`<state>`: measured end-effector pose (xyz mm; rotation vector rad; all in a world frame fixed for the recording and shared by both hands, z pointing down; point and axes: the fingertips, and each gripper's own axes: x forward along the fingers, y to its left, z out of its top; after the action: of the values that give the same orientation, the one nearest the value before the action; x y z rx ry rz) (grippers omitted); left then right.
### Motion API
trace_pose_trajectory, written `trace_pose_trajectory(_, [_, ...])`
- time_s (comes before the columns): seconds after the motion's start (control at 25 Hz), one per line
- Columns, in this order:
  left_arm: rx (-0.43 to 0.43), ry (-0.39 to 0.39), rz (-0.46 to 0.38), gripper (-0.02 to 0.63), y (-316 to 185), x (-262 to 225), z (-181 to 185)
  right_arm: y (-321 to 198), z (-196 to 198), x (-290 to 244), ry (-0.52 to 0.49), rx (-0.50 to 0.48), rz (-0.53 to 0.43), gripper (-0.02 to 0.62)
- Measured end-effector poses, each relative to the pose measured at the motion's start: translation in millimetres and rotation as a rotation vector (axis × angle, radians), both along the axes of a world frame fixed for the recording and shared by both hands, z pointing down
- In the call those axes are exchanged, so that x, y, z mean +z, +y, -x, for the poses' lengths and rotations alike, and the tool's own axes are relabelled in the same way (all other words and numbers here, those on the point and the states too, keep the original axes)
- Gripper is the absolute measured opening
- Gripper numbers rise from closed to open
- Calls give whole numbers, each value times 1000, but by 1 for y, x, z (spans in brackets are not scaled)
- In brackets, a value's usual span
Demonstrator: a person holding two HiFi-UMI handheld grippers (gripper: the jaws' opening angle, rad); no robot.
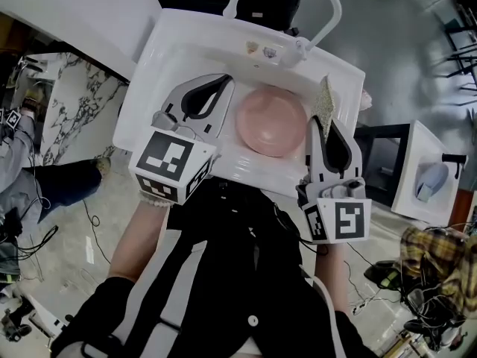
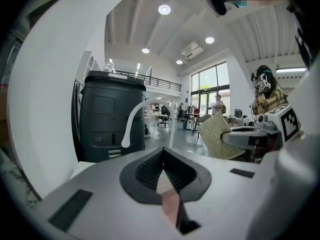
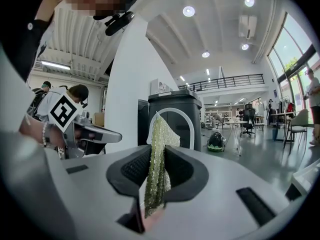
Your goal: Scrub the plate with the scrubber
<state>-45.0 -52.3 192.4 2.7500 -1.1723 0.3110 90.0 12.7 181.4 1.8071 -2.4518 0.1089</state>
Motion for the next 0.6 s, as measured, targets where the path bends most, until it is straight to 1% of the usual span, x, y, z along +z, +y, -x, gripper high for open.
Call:
trace_pose_trajectory(0.2, [17,-12,-28,0,9,-3,-4,1,1,-2,9,2,-7,77])
trace_pose_trajectory(0.6, [14,-6,-22,0,12,-1,-3,-1,7,1,20,-19,6,77])
